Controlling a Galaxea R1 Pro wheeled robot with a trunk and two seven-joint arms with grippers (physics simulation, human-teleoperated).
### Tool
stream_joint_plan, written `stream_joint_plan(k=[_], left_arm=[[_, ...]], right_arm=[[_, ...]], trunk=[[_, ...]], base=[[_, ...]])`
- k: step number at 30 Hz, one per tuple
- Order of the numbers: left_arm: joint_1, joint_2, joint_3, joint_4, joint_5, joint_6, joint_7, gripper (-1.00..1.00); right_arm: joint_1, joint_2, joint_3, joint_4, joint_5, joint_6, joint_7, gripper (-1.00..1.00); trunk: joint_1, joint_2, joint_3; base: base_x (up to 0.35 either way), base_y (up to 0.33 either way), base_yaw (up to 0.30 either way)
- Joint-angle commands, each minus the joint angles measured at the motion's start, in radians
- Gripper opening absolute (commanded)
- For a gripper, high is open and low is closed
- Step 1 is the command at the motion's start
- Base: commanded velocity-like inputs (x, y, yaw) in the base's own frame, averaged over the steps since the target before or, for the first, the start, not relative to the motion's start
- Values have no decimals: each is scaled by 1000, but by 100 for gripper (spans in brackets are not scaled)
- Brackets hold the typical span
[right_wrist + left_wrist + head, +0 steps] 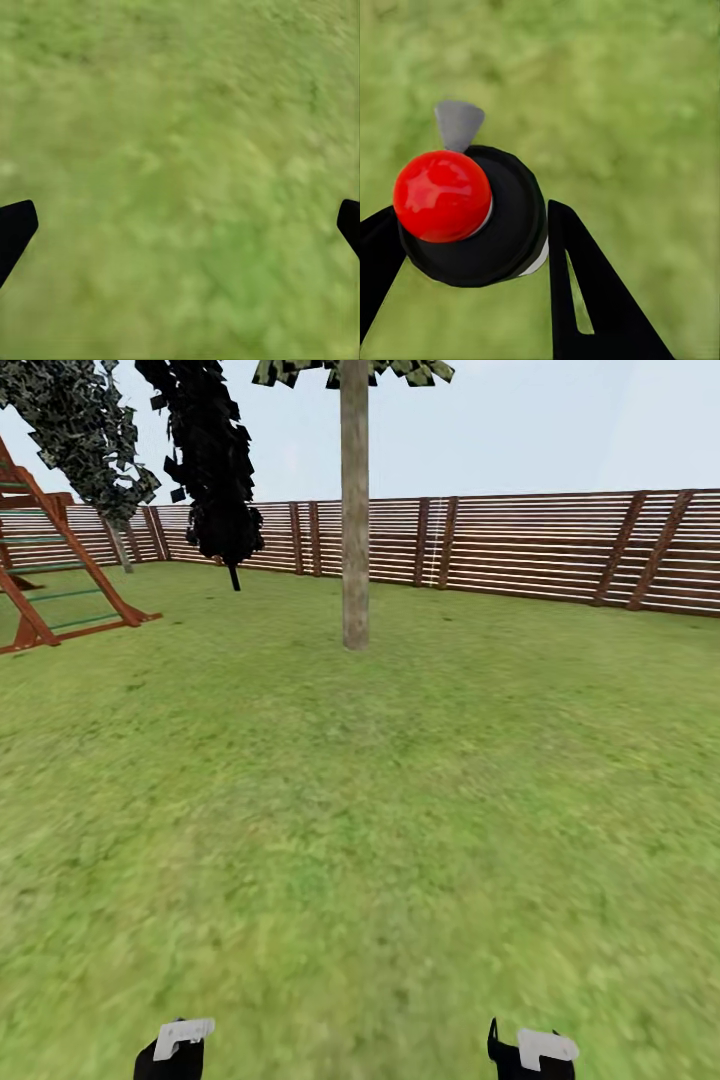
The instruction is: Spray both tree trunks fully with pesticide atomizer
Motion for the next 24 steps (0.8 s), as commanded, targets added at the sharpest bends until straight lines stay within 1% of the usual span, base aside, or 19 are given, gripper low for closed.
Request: stream_joint_plan(k=[1,24], left_arm=[[0,0,0,0,0,0,0,-100],[-1,0,0,0,0,0,0,-100]], right_arm=[[0,0,0,-1,0,0,0,100],[0,0,0,0,0,0,0,100]], trunk=[[0,0,0],[0,0,0]], base=[[340,0,0],[340,0,0]])
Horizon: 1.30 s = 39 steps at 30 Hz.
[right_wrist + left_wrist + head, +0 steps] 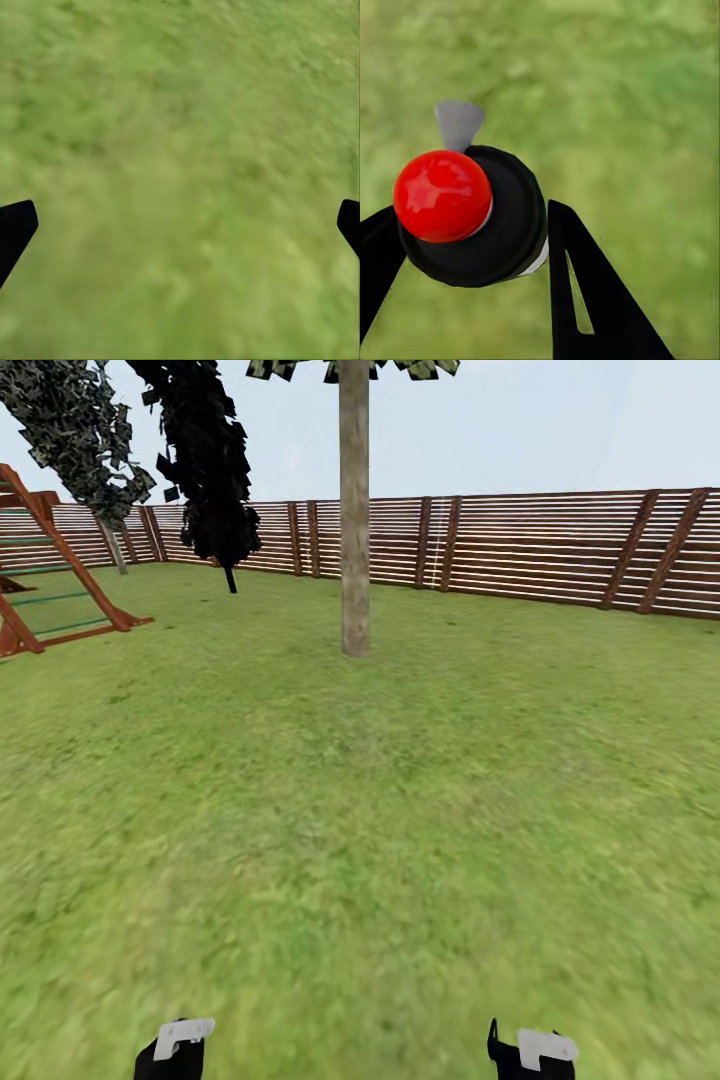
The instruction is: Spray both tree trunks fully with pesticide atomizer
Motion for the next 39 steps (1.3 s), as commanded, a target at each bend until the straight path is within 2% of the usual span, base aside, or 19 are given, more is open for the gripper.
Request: stream_joint_plan(k=[1,39], left_arm=[[0,0,0,0,0,0,0,-100],[1,-3,-1,0,0,-2,0,-100]], right_arm=[[0,0,0,0,0,0,0,100],[-1,0,2,-7,2,0,2,100]], trunk=[[0,0,0],[0,0,0]], base=[[340,0,0],[340,0,0]])
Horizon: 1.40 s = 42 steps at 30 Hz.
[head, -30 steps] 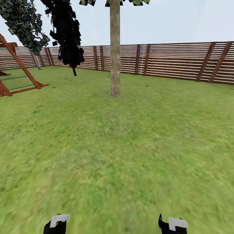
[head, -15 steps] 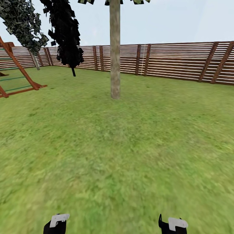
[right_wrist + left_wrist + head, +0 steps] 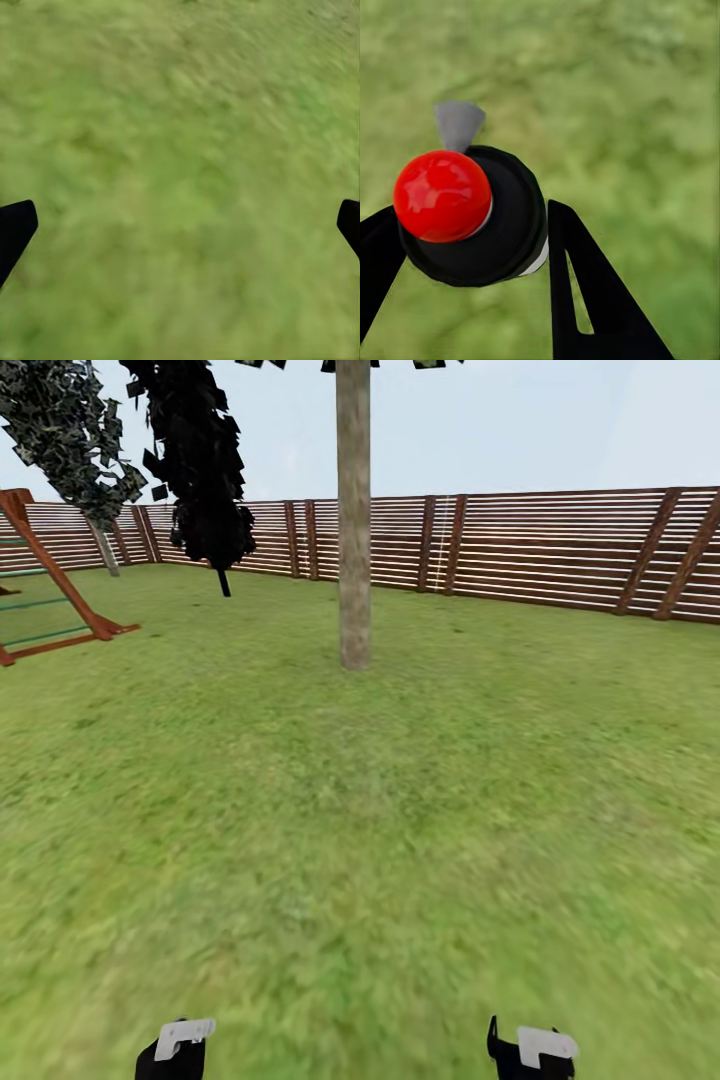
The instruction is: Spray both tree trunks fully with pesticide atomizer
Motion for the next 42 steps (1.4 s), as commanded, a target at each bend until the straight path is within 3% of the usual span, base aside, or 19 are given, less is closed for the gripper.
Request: stream_joint_plan(k=[1,42], left_arm=[[0,0,1,0,0,0,0,-100],[0,0,2,0,0,0,0,-100]], right_arm=[[0,-1,0,0,0,0,0,100],[1,-11,0,-1,1,-1,0,100]], trunk=[[0,0,0],[0,0,0]], base=[[340,0,0],[340,0,0]])
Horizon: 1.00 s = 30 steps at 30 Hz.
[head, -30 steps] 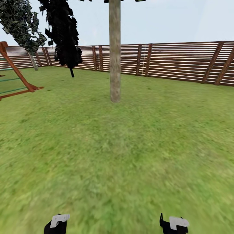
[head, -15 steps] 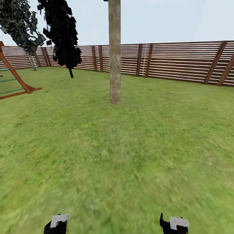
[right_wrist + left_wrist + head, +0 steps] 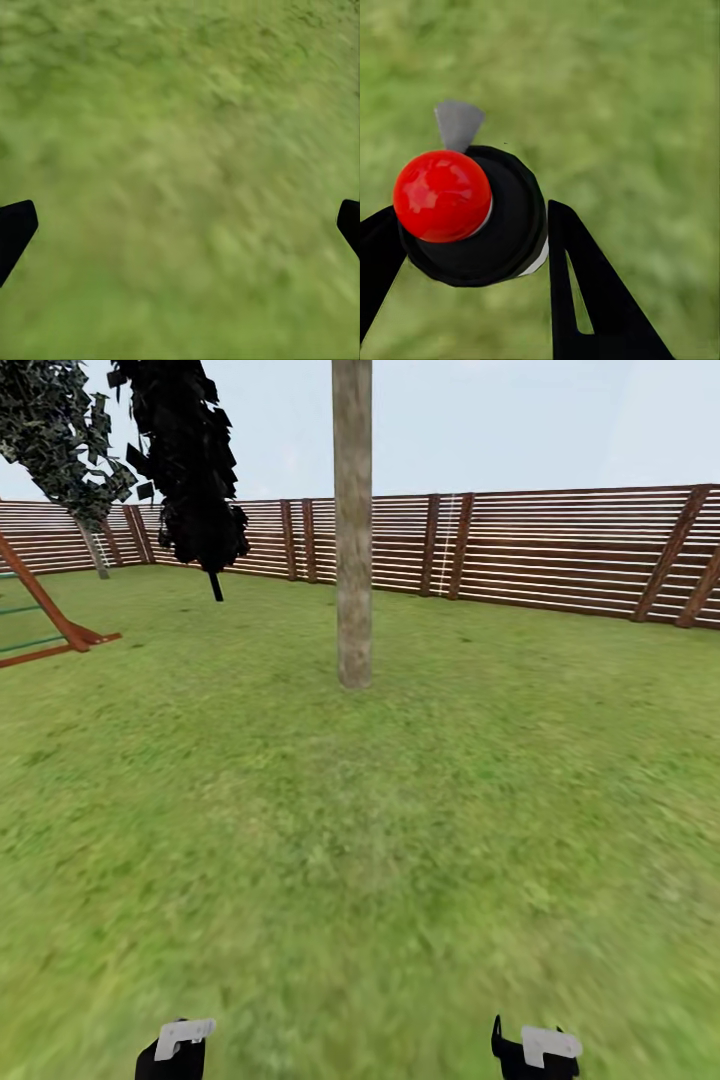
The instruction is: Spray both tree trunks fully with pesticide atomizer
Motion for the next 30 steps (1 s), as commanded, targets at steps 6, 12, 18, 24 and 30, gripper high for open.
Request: stream_joint_plan(k=[6,12,18,24,30], left_arm=[[0,0,0,0,0,0,0,-100],[0,0,-1,0,0,0,0,-100],[0,0,0,0,0,0,0,-100],[0,0,0,0,0,0,0,-100],[0,0,0,0,0,0,0,-100]], right_arm=[[0,0,0,0,0,0,0,100],[-1,0,0,0,0,0,0,100],[-1,0,0,0,0,0,0,100],[0,0,0,0,0,0,0,100],[-1,0,0,0,0,0,0,100]], trunk=[[0,0,0],[0,0,0],[0,0,0],[0,0,0],[0,0,0]], base=[[340,0,0],[340,0,0],[340,0,0],[340,0,0],[340,0,0]])
